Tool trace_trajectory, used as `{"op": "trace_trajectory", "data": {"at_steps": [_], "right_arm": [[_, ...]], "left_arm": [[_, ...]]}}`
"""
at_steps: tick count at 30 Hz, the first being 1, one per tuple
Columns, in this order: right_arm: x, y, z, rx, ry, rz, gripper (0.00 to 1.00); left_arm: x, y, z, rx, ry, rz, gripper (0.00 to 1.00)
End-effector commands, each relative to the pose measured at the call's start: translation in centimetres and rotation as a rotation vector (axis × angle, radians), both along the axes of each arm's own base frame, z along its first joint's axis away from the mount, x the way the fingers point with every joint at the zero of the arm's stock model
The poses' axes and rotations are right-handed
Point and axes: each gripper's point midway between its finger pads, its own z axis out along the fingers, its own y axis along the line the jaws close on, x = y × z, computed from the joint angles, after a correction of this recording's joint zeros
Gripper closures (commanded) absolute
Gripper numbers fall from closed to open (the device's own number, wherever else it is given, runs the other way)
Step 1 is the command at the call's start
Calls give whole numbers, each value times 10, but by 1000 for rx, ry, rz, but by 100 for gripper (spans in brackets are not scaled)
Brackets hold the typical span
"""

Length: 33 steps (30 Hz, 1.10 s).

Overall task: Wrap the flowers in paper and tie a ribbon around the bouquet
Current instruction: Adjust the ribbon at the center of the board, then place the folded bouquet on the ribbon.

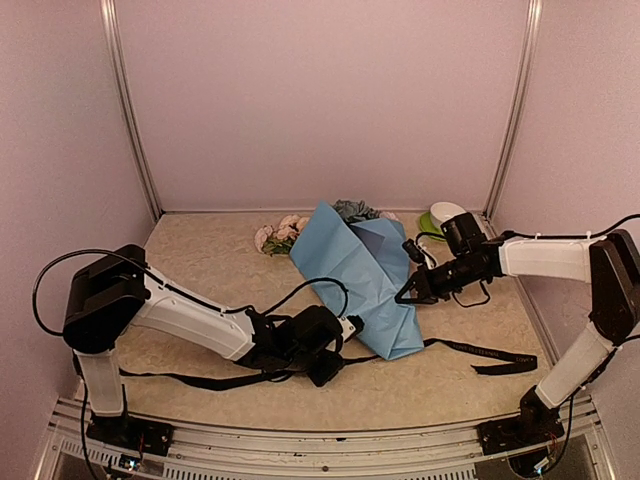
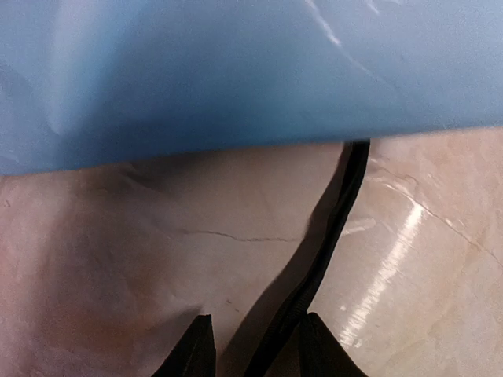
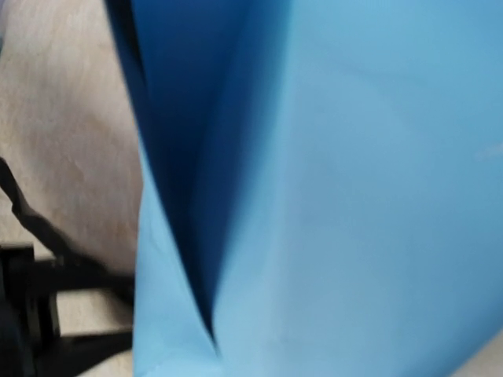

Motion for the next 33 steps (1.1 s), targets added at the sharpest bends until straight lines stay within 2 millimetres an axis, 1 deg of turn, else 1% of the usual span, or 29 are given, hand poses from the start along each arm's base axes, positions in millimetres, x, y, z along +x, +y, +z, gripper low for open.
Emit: {"op": "trace_trajectory", "data": {"at_steps": [1, 4, 6, 10, 16, 18, 21, 24, 25, 27, 29, 32, 33], "right_arm": [[-9, 10, 6, 48, -24, 15, 100], [-19, 16, -1, 59, 3, 23, 100], [-24, 19, -3, 66, 12, 29, 100], [-32, 22, -7, 83, 22, 24, 100], [-44, 25, -16, 93, 58, 13, 100], [-50, 26, -21, 97, 69, 14, 100], [-59, 27, -30, 94, 92, 22, 100], [-65, 28, -33, 96, 107, 22, 100], [-67, 28, -33, 98, 109, 23, 100], [-70, 30, -30, 105, 107, 25, 100], [-72, 31, -28, 108, 103, 25, 100], [-74, 29, -29, 103, 103, 16, 100], [-74, 28, -30, 102, 105, 13, 100]], "left_arm": [[17, 65, -66, 260, 43, 167, 64], [36, 75, -71, 265, 60, 246, 64], [45, 76, -68, 238, 63, 278, 64], [55, 75, -50, 153, 61, 319, 64], [73, 90, -31, 74, 52, 398, 63], [78, 96, -31, 85, 46, 420, 63], [85, 105, -40, 105, 57, 445, 63], [87, 102, -42, 95, 59, 440, 63], [88, 98, -40, 79, 62, 434, 63], [86, 88, -33, 23, 70, 405, 62], [85, 80, -21, -31, 73, 385, 60], [83, 70, 15, -126, 56, 359, 51], [81, 67, 30, -159, 51, 343, 48]]}}
